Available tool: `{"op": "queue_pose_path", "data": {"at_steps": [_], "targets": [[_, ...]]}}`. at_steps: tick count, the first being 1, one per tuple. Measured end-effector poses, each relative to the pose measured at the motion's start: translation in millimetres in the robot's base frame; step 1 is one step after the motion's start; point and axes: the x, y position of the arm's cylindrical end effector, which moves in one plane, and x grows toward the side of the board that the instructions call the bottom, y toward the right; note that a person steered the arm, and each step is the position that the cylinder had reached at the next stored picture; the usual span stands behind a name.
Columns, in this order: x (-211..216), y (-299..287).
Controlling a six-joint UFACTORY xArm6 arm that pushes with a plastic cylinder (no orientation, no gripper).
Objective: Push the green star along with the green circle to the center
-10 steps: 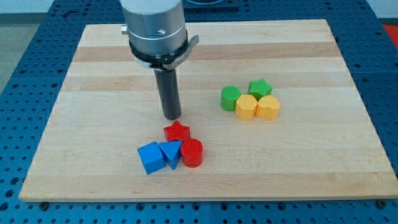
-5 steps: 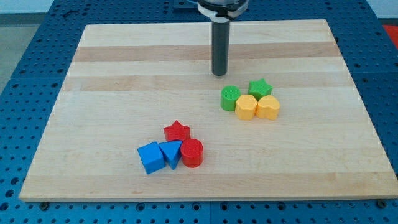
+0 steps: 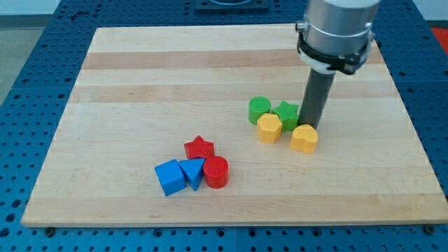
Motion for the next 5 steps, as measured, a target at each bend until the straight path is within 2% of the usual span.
{"op": "queue_pose_path", "data": {"at_steps": [4, 5], "targets": [[-11.8, -47.5], [-14.8, -83.9]]}}
